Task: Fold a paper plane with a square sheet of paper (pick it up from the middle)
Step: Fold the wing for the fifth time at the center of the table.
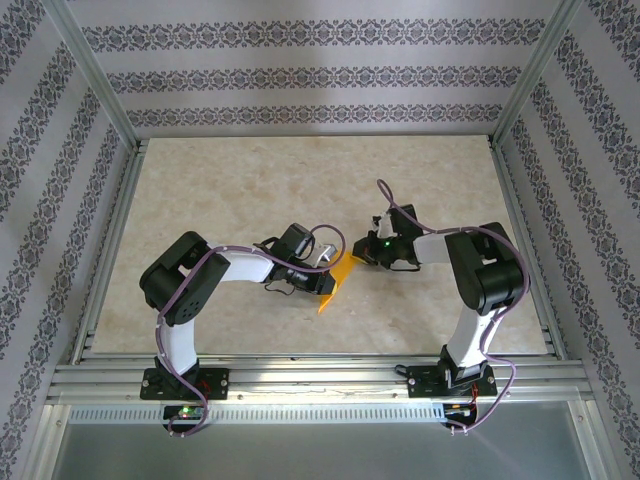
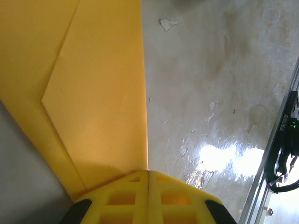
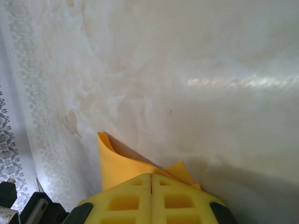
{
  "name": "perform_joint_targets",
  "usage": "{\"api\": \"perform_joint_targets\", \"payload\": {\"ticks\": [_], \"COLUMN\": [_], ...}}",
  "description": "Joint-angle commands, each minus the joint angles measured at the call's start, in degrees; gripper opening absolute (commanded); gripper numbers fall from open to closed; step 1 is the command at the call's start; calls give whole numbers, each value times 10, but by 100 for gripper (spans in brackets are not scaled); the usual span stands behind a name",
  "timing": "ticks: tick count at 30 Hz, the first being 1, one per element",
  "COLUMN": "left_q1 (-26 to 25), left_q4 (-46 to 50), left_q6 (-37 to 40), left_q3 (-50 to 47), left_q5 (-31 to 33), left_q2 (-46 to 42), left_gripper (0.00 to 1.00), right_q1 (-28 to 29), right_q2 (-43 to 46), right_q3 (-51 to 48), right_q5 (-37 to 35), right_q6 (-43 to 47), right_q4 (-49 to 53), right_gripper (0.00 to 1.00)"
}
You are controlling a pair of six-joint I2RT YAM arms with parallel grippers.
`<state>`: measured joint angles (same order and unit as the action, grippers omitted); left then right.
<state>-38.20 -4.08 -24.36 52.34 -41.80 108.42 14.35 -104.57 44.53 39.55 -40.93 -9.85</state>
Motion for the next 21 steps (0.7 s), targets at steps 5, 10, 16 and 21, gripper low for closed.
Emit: {"api": "perform_joint_targets", "payload": {"ticks": [5,10,16,21], "left_q1": [-2,-3,-3,-3], "left_q4": [109,108,99,89], "left_q6": [12,10,3,-6], "left_q3": [-37,-36,-35,-36], "left_q5": [28,29,29,30], "left_q2": [21,18,16,14], "left_gripper": [0,0,0,0], "right_q1": [-38,-27,23,64], "right_q2": [10,76,119,104], "right_q3": [6,-8,-47,-64], "right_q5": [-49,-26,-23,5], "right_q6": [-15,-28,-35,-41], "right_q4": [-33,-52,-56,-63], "right_gripper": [5,7,9,3]}}
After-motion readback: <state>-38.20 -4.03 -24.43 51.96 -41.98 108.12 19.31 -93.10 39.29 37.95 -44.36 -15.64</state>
